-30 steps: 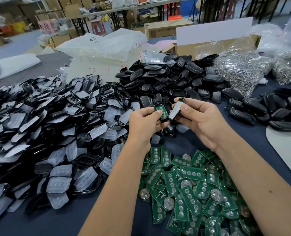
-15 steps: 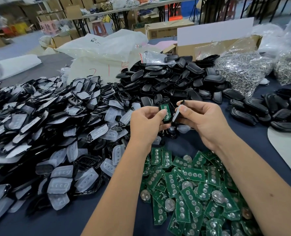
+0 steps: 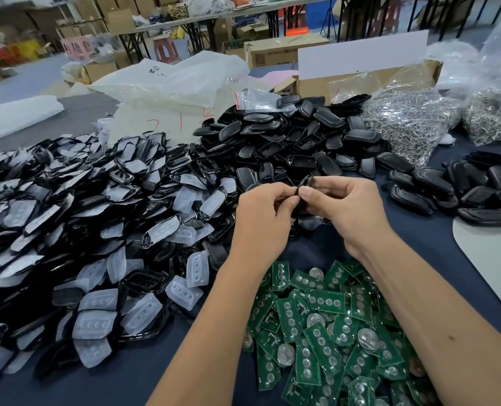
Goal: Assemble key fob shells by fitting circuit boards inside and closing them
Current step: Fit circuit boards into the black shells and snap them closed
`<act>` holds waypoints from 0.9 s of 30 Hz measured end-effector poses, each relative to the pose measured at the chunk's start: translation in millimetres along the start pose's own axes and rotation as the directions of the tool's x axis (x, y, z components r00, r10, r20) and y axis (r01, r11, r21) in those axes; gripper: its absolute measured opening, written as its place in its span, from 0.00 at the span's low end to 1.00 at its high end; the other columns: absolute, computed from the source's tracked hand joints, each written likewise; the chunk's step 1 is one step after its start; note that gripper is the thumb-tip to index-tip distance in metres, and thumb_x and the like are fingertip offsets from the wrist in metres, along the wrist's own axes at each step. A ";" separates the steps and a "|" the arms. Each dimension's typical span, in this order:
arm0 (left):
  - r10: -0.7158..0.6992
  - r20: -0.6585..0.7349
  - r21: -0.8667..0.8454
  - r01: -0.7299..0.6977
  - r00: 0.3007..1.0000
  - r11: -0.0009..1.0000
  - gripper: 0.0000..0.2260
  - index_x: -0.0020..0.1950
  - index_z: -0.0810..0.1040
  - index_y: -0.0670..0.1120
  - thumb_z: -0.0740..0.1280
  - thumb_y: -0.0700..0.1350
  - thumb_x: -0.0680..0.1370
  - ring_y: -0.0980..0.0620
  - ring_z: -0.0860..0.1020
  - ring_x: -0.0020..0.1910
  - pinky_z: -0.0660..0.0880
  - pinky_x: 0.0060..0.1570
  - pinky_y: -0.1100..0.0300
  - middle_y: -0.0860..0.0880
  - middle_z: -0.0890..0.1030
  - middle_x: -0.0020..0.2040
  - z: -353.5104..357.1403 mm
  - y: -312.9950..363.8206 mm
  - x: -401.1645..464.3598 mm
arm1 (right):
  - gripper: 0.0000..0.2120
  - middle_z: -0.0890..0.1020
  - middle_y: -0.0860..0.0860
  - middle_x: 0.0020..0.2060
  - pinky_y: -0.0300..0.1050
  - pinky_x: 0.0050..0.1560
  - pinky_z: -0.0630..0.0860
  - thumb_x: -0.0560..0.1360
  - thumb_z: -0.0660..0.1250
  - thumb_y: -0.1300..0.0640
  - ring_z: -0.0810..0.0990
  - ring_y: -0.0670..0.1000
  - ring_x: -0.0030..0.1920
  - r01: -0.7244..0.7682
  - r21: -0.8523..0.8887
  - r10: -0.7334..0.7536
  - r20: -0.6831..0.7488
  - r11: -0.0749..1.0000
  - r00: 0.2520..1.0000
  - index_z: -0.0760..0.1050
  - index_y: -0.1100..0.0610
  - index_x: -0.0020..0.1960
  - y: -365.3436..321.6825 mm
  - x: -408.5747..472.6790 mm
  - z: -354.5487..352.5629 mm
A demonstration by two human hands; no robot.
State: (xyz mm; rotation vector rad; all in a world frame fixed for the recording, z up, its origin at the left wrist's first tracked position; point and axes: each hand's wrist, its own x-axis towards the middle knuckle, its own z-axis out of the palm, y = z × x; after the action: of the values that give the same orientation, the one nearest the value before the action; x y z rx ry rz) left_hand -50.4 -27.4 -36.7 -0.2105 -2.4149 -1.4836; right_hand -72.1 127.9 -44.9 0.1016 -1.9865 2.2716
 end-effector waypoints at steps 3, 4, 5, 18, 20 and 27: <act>0.078 0.003 0.113 -0.078 0.997 0.991 0.07 0.53 0.86 0.50 0.73 0.41 0.77 0.61 0.81 0.43 0.78 0.46 0.66 0.57 0.83 0.43 -1.1 2.5 -1.2 | 0.07 0.89 0.52 0.41 0.40 0.41 0.82 0.69 0.83 0.58 0.89 0.50 0.43 0.013 -0.032 -0.014 -0.004 0.999 1.000 0.88 0.52 0.46 -0.4 -0.2 -1.6; 0.097 0.001 0.148 -0.096 0.995 0.984 0.07 0.52 0.86 0.52 0.75 0.42 0.75 0.62 0.80 0.42 0.75 0.43 0.70 0.58 0.82 0.42 -1.7 3.7 -2.4 | 0.07 0.89 0.52 0.41 0.42 0.42 0.83 0.68 0.84 0.56 0.89 0.50 0.43 0.021 -0.053 -0.021 -0.006 0.998 1.000 0.88 0.51 0.45 -0.1 -0.2 -1.8; 0.106 0.001 0.169 -0.104 0.994 0.980 0.09 0.52 0.86 0.53 0.77 0.42 0.74 0.62 0.79 0.41 0.75 0.41 0.71 0.59 0.82 0.41 -2.0 4.5 -3.3 | 0.08 0.89 0.51 0.41 0.45 0.43 0.84 0.67 0.84 0.54 0.89 0.50 0.43 0.029 -0.078 -0.030 -0.010 0.997 0.999 0.88 0.50 0.44 0.1 -0.2 -2.1; 0.015 -0.010 0.139 -0.014 1.000 0.990 0.12 0.53 0.88 0.54 0.78 0.39 0.73 0.61 0.76 0.36 0.76 0.39 0.65 0.56 0.80 0.38 -9.4 4.8 -1.5 | 0.20 0.87 0.49 0.47 0.56 0.46 0.85 0.68 0.79 0.39 0.87 0.53 0.45 0.125 -0.322 -0.086 0.132 0.938 0.987 0.83 0.42 0.58 -1.7 0.8 -9.6; 0.009 0.029 0.116 -0.013 1.000 0.993 0.14 0.54 0.88 0.53 0.78 0.37 0.73 0.61 0.77 0.37 0.79 0.42 0.63 0.56 0.81 0.40 -12.6 4.6 -1.5 | 0.14 0.88 0.50 0.48 0.45 0.38 0.81 0.74 0.79 0.51 0.85 0.49 0.41 0.143 -0.251 -0.079 0.248 0.957 0.965 0.84 0.44 0.59 -4.0 1.3 -13.7; -0.016 0.102 0.101 0.006 0.995 0.995 0.12 0.52 0.88 0.50 0.79 0.36 0.72 0.61 0.80 0.40 0.78 0.43 0.68 0.53 0.84 0.43 -16.3 3.3 -0.6 | 0.08 0.87 0.52 0.38 0.37 0.36 0.76 0.73 0.80 0.61 0.83 0.49 0.35 0.160 -0.203 -0.096 0.289 0.966 0.952 0.87 0.51 0.48 -4.0 3.2 -16.4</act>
State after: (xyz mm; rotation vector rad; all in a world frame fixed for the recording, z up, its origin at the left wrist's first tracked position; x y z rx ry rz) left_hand -46.1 -40.4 -27.2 -0.2570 -2.5683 -1.3829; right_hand -74.3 144.9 -42.7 0.5395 -2.2811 2.0286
